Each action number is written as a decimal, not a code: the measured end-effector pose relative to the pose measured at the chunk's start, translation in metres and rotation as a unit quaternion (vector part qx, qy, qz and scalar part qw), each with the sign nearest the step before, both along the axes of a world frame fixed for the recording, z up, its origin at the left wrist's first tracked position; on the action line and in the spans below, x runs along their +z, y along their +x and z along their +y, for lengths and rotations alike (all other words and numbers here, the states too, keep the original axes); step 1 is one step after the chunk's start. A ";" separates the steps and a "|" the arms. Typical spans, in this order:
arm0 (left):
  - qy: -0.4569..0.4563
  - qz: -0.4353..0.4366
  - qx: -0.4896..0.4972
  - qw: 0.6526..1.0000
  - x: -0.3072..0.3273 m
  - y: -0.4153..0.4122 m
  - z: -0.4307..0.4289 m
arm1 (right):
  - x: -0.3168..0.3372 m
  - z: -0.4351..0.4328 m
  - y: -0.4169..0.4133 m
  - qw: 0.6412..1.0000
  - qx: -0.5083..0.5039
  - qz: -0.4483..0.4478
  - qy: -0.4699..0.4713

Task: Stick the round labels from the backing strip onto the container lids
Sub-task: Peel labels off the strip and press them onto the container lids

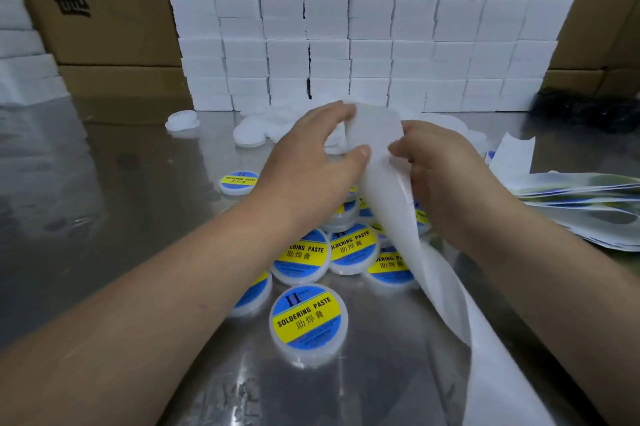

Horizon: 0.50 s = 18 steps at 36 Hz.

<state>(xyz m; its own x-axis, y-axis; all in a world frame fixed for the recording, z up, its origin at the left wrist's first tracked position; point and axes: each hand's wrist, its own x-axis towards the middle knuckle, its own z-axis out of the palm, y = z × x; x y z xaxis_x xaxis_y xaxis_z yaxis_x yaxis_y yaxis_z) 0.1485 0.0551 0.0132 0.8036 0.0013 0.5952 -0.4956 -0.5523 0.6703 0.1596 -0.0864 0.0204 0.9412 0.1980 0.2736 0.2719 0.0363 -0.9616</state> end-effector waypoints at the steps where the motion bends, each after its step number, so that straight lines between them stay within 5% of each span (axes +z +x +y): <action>1: 0.003 -0.002 -0.003 1.000 0.000 -0.001 -0.001 | 0.000 0.000 0.001 1.000 -0.001 0.011 0.012; 18: -0.017 -0.025 0.016 0.999 0.006 -0.004 -0.001 | 0.001 -0.007 0.006 0.995 -0.072 0.008 0.071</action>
